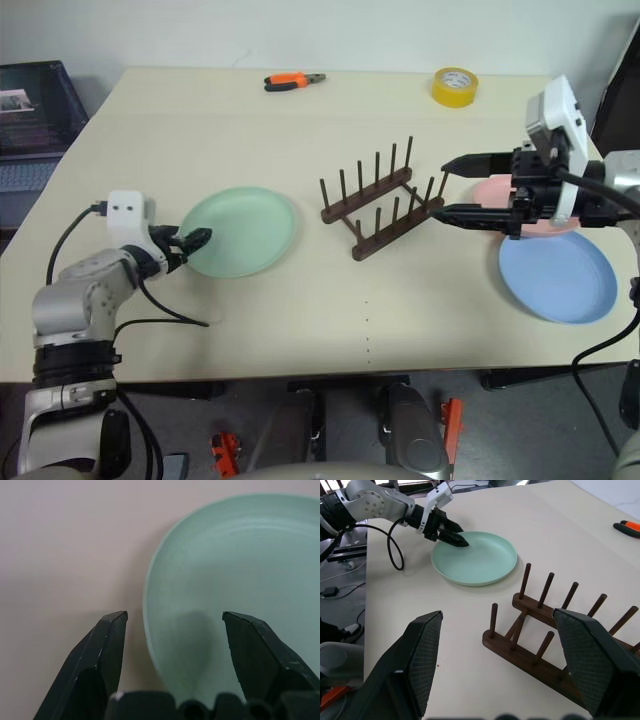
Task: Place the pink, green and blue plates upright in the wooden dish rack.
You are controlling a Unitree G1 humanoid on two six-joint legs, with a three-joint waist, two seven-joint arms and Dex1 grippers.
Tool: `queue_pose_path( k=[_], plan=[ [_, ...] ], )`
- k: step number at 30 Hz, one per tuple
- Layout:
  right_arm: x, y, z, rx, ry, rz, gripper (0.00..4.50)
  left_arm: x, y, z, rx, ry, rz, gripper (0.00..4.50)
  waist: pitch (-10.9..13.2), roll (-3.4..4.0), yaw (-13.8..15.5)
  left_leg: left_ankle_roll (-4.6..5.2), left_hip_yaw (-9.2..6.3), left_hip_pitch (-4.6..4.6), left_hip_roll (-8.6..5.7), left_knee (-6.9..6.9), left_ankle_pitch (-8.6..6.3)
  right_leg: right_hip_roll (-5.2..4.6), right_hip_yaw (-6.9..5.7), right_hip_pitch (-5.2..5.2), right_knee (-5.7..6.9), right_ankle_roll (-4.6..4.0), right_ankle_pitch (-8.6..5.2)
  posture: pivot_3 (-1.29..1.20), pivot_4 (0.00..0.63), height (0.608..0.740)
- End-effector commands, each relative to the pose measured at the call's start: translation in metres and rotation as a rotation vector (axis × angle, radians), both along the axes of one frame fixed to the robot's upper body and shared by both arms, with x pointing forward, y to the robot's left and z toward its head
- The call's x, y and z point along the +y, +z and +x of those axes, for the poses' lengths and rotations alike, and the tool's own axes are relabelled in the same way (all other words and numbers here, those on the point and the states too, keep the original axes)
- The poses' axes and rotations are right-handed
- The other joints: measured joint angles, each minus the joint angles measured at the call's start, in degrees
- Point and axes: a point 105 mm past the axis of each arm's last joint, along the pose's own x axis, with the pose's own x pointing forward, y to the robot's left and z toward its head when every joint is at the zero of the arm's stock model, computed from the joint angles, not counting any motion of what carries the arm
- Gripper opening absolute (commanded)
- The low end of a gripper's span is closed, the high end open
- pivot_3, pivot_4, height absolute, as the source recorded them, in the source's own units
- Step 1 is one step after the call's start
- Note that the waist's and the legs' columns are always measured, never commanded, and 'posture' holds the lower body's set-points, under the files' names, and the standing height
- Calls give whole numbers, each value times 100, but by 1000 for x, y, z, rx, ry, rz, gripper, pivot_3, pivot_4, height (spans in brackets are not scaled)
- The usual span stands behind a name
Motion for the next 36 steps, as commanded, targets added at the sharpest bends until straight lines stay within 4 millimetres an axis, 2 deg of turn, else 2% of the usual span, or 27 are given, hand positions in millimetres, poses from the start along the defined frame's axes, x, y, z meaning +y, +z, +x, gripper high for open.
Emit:
queue_pose_path(
  k=[1, 3, 6, 9, 11, 15, 16, 20, 24, 30, 33, 36],
  plan=[
    [4, 16, -7, -65, 17, -3, 3857, -7, -3, 6, 17, 6, -28, 3168, -2, -3, 3, 0, 0, 0, 0, 0, 0, 0, 0, 0, 0, 0, 0, 0, 150, 740],
    [7, 18, -9, -72, 28, -5, 3870, -12, -1, 9, 11, -5, -53, 2715, -4, -5, 7, 1, -1, 0, 0, 0, 0, 0, -1, 1, 1, 0, 0, 0, 150, 740],
    [14, 18, -12, -77, 55, -12, 3870, -19, 6, 13, -9, -12, -71, 1659, -5, -7, 12, 1, -1, 0, 0, 0, 1, 0, -1, 2, 1, 1, 0, 0, 150, 740],
    [25, 18, -15, -84, 91, -8, 3870, -24, 21, 19, -51, -16, -96, 545, -6, -9, 19, 1, -2, 0, 0, 1, 1, 0, -1, 2, 1, 1, 1, 0, 150, 740],
    [33, 17, -12, -103, 104, -7, 3870, -24, 37, 22, -99, -5, -90, 9, -15, -23, 17, 1, -2, 0, 0, 2, 1, 0, -1, 2, 1, 2, 2, 0, 150, 740],
    [63, 16, 1, -170, 136, 24, 3870, -17, 87, 26, -226, 20, -78, 9, -16, -30, -36, 1, -2, 3, 4, 2, 1, 1, 2, 2, 1, 9, 7, 0, 150, 740],
    [68, 16, 1, -176, 148, 33, 3870, -15, 94, 26, -242, 23, -67, 9, -16, -30, -40, 2, -3, 3, 6, 2, 2, 3, 2, 1, 1, 9, 10, 0, 150, 740],
    [112, 11, 19, -289, 165, 33, 3870, 6, 143, 15, -332, 65, 153, 9, -12, -37, -114, 1, 3, 0, 14, -4, 3, 10, 13, -12, 5, 9, 10, 0, 150, 740],
    [145, -2, 27, -374, 203, 7, 3870, 2, 174, 6, -390, 44, 211, 9, -12, -38, -109, 1, 1, -2, 11, -11, 3, 8, 11, -12, 0, 8, 10, 0, 150, 740],
    [162, -12, 31, -395, 234, 6, 3870, -12, 174, -1, -378, -10, 210, 9, -14, -45, -16, 2, 11, -8, 7, 1, 4, -2, 25, -9, -6, 19, 15, 0, 150, 740],
    [163, -19, 34, -398, 238, -19, 3870, 6, 153, -2, -317, 49, 197, 9, -15, -47, -29, 4, 13, -3, 5, 2, 5, -3, 39, -9, -6, 25, 19, 0, 150, 740],
    [160, -20, 34, -380, 238, -12, 3870, 31, 113, -4, -215, 140, 163, 9, -15, -46, -42, 5, 15, 4, 9, -3, 5, -2, 40, -9, -2, 23, 19, 0, 150, 740]
  ],
)
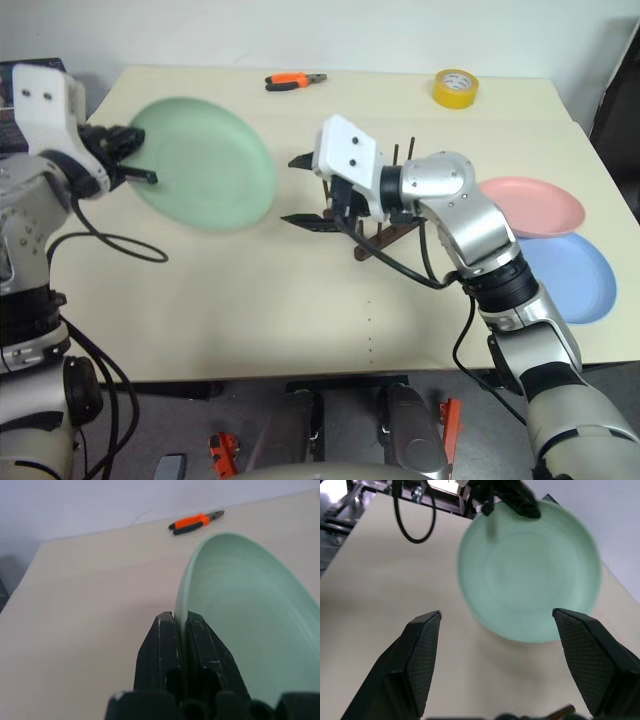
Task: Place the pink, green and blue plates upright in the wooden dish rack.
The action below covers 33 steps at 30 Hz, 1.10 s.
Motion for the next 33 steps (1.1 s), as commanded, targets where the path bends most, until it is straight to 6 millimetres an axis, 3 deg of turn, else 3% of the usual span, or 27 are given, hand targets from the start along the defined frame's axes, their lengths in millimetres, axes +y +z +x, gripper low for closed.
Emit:
queue_pose_path(
  k=[1, 5, 9, 11, 14, 17, 20, 23, 26, 29, 31, 33],
  plan=[
    [-1, 9, -3, -24, 23, 18, 3870, 29, -32, -4, 48, 124, -59, 9, 0, 0, -15, 0, -1, 6, 3, -3, 0, -1, 3, 0, 2, -2, -1, 0, 150, 740],
    [-7, 10, 0, -14, 3, 19, 3870, 34, -86, -6, 155, 183, -166, 9, 0, 0, 0, 0, -1, 10, 10, -5, 0, 7, -12, -1, 10, -12, -3, 0, 150, 740],
    [-18, 13, 2, 5, -32, 28, 3870, 45, -111, -15, 220, 239, -116, 1226, -1, -2, 7, -1, 0, 13, 15, -2, 0, 4, -12, 2, 15, -17, -1, 0, 150, 740],
    [-27, 14, 5, 8, -62, 26, 3870, 55, -108, -19, 215, 270, -109, 1932, -2, -3, 14, -1, 4, 11, 34, 1, 0, 2, -7, 2, 11, -20, 2, 0, 150, 740],
    [-42, 19, 13, -1, -126, 30, 3870, 75, -91, -25, 195, 298, -13, 2395, -2, -11, 9, -1, 10, 8, 39, -1, 0, 4, -8, 0, 4, -20, 3, 0, 150, 740],
    [-51, 22, 17, -4, -156, 35, 3870, 71, -74, -28, 192, 215, 61, 3322, -2, -11, 4, -2, 12, 6, 52, -9, -1, 14, -14, -5, 1, -25, 1, 0, 150, 740],
    [-65, 24, 14, 29, -164, 41, 3870, 65, -50, -34, 151, 135, 102, 3322, -2, -11, 2, -3, 15, 10, 54, -17, -2, 14, -14, -6, 0, -33, -4, 0, 150, 740],
    [-99, 27, 9, 114, -185, 22, 3870, 35, -10, -51, 53, -80, 136, 3322, 2, -13, 9, -5, 14, 2, 55, -16, -3, 12, -17, -7, -8, -37, -7, 0, 150, 740],
    [-125, 29, 3, 180, -205, -7, 3870, 0, 3, -69, 24, -307, 210, 3322, 5, -12, 37, -7, 13, -19, 46, -15, -5, 4, -19, -20, -22, -38, -7, 0, 150, 740],
    [-145, 27, -2, 217, -227, -48, 3870, -35, 2, -82, 23, -502, 239, 3322, 4, -2, 35, -6, 15, -12, 47, -27, -7, 4, -18, -10, -51, -58, -17, 0, 150, 740],
    [-149, 25, -3, 223, -230, -62, 3870, -42, -1, -84, 32, -541, 239, 3322, 4, -2, 30, -6, 15, -10, 51, -28, -7, 10, -21, -4, -57, -61, -19, 0, 150, 740],
    [-163, 19, -2, 229, -276, -87, 3870, -82, -17, -82, 73, -704, 264, 3322, 4, -2, 26, -6, 14, -9, 58, -26, -7, 18, -22, -4, -57, -62, -17, 0, 150, 740]
  ],
)
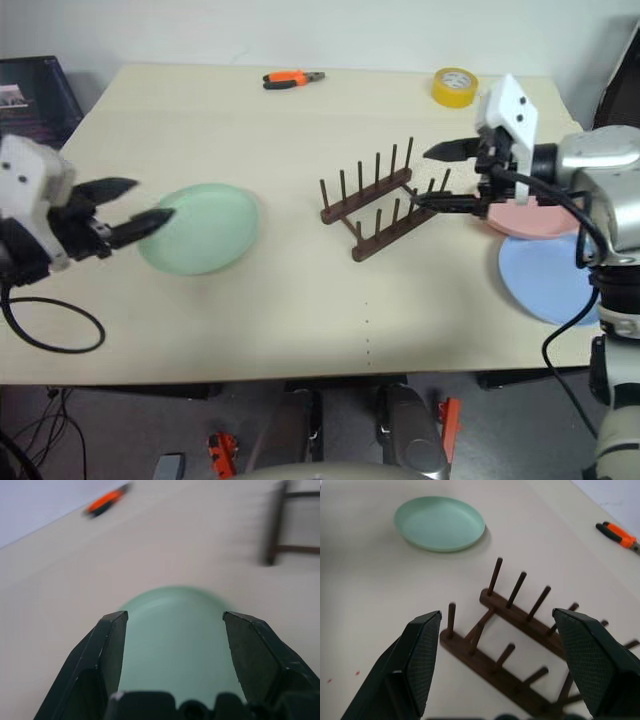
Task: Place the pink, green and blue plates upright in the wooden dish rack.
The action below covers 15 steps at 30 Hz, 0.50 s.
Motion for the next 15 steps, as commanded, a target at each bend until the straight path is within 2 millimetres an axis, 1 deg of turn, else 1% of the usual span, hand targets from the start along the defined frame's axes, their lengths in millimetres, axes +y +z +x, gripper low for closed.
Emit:
queue_pose_path(
  k=[1, 2, 3, 4, 5, 7, 10, 12, 13, 15],
  plan=[
    [-19, 2, -1, -17, -46, -25, 3870, -54, -12, -2, 25, -227, 64, 3322, 0, 1, 4, 0, -4, 0, -1, 3, 0, 1, -5, 4, 0, 2, 1, 0, 150, 740],
    [-24, 0, 0, -21, -70, -29, 3870, -70, -25, 2, 48, -270, 95, 3322, 1, 1, 9, 0, -2, 0, 0, 5, 0, 2, -5, 4, 0, 3, 2, 0, 150, 740],
    [-27, -1, 0, -27, -89, -31, 3870, -81, -36, 8, 60, -286, 113, 3322, -2, 5, 24, 0, -1, -1, -2, 7, 0, 2, -1, 5, 0, 6, 4, 0, 150, 740],
    [-28, -2, 1, -31, -100, -31, 3870, -87, -42, 11, 66, -297, 128, 3322, -2, 6, 33, 0, -1, 0, -8, 10, 0, 2, 2, 10, -1, 10, 7, 0, 150, 740],
    [-30, -2, 2, -35, -115, -33, 3870, -96, -49, 17, 66, -305, 141, 3322, -2, 5, 35, 1, 2, -2, -10, 12, 1, 2, 8, 8, -3, 42, 26, 0, 150, 740],
    [-31, -5, 0, -38, -129, -42, 3870, -109, -58, 23, 63, -327, 163, 3322, 0, 3, 28, 1, 5, -7, -11, 15, 0, 8, 14, 8, -9, 49, 30, 0, 150, 740],
    [-34, -12, -11, -21, -136, -39, 3870, -134, -81, 35, 85, -355, 176, 3322, -1, 4, 44, 6, 8, -9, -17, 11, -3, 16, 20, 5, -13, 49, 30, 0, 150, 740],
    [-36, -15, -16, -18, -157, -43, 3870, -145, -89, 43, 103, -352, 153, 3322, -1, 5, 54, 8, 5, -9, -44, 10, -4, 24, 20, 4, -12, 48, 30, 0, 150, 740],
    [-35, -15, -18, -18, -162, -43, 3870, -150, -92, 44, 118, -361, 126, 3322, -1, 5, 39, 9, 5, -9, -49, 10, -4, 23, 22, 4, -10, 48, 30, 0, 150, 740],
    [-33, -15, -20, -17, -164, -41, 3870, -159, -96, 44, 150, -385, 68, 3706, -1, 5, 9, 9, 5, -9, -49, 15, -4, 18, 26, 3, -8, 50, 30, 0, 150, 740]
  ],
)
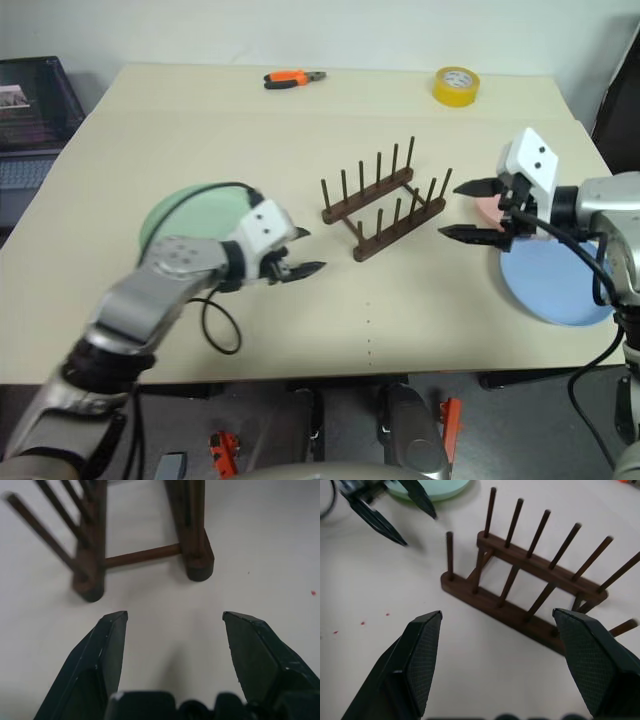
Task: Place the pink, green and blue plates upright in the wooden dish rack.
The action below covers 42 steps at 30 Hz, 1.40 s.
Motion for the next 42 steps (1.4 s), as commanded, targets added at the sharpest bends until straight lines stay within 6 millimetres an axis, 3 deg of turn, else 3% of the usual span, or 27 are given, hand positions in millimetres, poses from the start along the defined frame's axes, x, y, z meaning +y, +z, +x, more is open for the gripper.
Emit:
queue_pose_path(
  k=[1, 3, 7, 15, 22, 25, 33, 39, 42],
  plan=[
    [-1, 20, -6, -75, -16, -1, 3870, -12, 3, 3, 13, -27, -55, 3945, 0, 0, -21, 0, 0, 2, 0, 1, 0, -4, 2, 1, 0, 1, 1, 0, 150, 740],
    [-1, 19, -6, -77, -27, -11, 3870, -16, -2, 1, 47, -41, -60, 4471, 0, 0, -25, 1, -2, 3, -1, 3, 0, -5, 0, 2, 2, 3, 2, 0, 150, 740],
    [2, 19, -11, -72, -30, 0, 3870, -26, -13, 15, 57, 14, -58, 4471, -1, 1, -11, 2, -9, 5, -9, 3, 1, -5, -5, 6, 3, 3, 2, 0, 150, 740],
    [4, 15, -16, -57, -49, -1, 3870, -60, -38, 25, 133, 24, -107, 4471, -1, 2, 22, 16, -5, 1, -26, 9, -5, -9, 8, 11, -6, 16, 8, 0, 150, 740],
    [5, 15, -18, -56, -56, -5, 3870, -63, -49, 43, 124, 94, -77, 4471, -9, 14, 73, 31, -9, 11, -32, 19, 4, -11, 4, 30, -8, 29, 16, 0, 150, 740],
    [4, 14, -18, -57, -63, -4, 3870, -63, -50, 45, 132, 92, -83, 3958, -11, 15, 83, 36, -10, 12, -31, 21, 7, -15, 9, 33, -9, 27, 15, 0, 150, 740],
    [-3, 14, -19, -62, -96, -7, 3870, -56, -33, 45, 103, -40, -56, 1136, -11, 15, 75, 39, -3, 10, -32, 15, 9, -18, 24, 28, -12, 45, 26, 0, 150, 740],
    [-14, 1, -26, -11, -130, -38, 3870, -40, -20, 32, 110, -271, -9, 1000, -10, 15, 61, 38, 1, 4, -30, 4, 8, -14, 21, 13, -11, 30, 18, 0, 150, 740],
    [-20, -3, -29, 0, -158, -53, 3870, -45, -14, 22, 129, -390, -21, 1000, -10, 15, 82, 38, -1, 1, -31, 6, 8, -12, 16, 13, -12, 29, 17, 0, 150, 740]
  ],
)
